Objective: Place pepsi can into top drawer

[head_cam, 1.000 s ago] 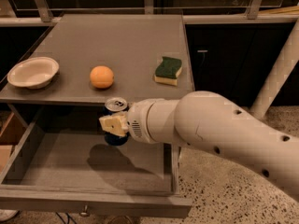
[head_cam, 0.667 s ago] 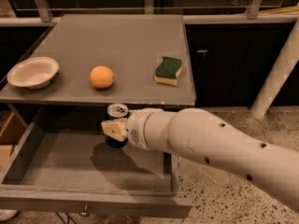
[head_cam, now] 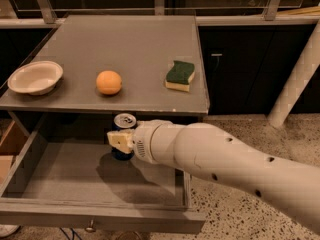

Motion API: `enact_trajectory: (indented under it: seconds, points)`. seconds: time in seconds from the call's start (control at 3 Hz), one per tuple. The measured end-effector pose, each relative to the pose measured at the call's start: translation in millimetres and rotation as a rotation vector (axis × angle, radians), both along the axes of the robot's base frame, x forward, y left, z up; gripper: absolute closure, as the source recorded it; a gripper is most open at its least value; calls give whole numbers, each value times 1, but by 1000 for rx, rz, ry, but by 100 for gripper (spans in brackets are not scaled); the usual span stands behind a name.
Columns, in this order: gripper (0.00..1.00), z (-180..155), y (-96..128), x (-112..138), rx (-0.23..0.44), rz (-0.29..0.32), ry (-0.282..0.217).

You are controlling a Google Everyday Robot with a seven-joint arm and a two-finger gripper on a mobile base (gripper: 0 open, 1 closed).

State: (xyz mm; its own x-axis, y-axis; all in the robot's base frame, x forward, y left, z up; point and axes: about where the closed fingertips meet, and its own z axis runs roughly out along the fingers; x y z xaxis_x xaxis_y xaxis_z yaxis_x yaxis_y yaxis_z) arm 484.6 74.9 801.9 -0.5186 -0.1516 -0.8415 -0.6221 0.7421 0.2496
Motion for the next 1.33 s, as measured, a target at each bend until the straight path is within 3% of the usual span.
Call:
enact_trajectory:
  seconds: [0.33,1.0,1.33]
  points:
    - [100,-21,11,7,14,-45,-13]
    - [100,-23,16,5,29,-52,-16]
    - [100,-43,27,-1,78,-83,18]
